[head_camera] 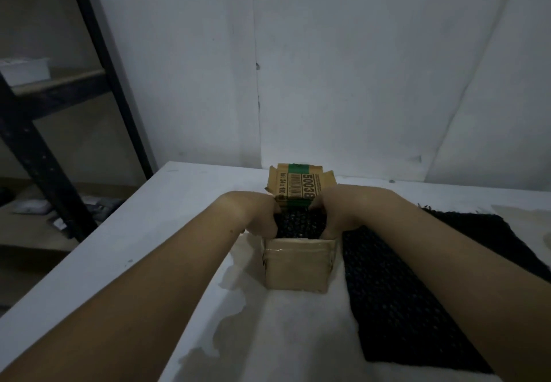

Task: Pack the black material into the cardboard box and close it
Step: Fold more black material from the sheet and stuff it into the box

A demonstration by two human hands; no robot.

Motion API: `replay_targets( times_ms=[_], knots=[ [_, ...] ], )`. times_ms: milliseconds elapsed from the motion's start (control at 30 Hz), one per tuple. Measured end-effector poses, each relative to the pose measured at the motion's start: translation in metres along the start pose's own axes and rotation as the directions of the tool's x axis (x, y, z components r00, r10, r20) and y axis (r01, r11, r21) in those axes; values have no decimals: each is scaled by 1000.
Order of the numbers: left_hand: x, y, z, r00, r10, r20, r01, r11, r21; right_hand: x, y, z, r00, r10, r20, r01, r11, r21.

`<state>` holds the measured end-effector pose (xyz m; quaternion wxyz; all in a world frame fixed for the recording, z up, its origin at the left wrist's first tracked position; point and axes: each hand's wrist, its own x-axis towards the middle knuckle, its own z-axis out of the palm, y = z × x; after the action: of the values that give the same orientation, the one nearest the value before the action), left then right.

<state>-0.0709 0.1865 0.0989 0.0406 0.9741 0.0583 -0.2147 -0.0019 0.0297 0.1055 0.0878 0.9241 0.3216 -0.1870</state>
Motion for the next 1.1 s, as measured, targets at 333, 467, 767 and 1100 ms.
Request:
replay_targets(
  times_ms=[333, 467, 767, 1100],
  knots=[
    [5, 1, 9, 996, -9, -91, 10, 1000, 9, 16, -15, 12, 996, 52, -77, -64, 984, -168],
    [6, -1, 7, 999, -5, -53, 6, 1000, 16, 4, -2, -6, 998, -12, 63, 11, 1000, 10],
    [-10, -16, -13, 966, 74, -246, -117, 979, -166, -9, 22, -6, 983, -71, -169, 109, 967, 231],
    [9, -6, 3, 976, -1, -219, -9, 999, -46, 1, 2, 4, 983, -82, -165, 93, 994, 55]
  ],
)
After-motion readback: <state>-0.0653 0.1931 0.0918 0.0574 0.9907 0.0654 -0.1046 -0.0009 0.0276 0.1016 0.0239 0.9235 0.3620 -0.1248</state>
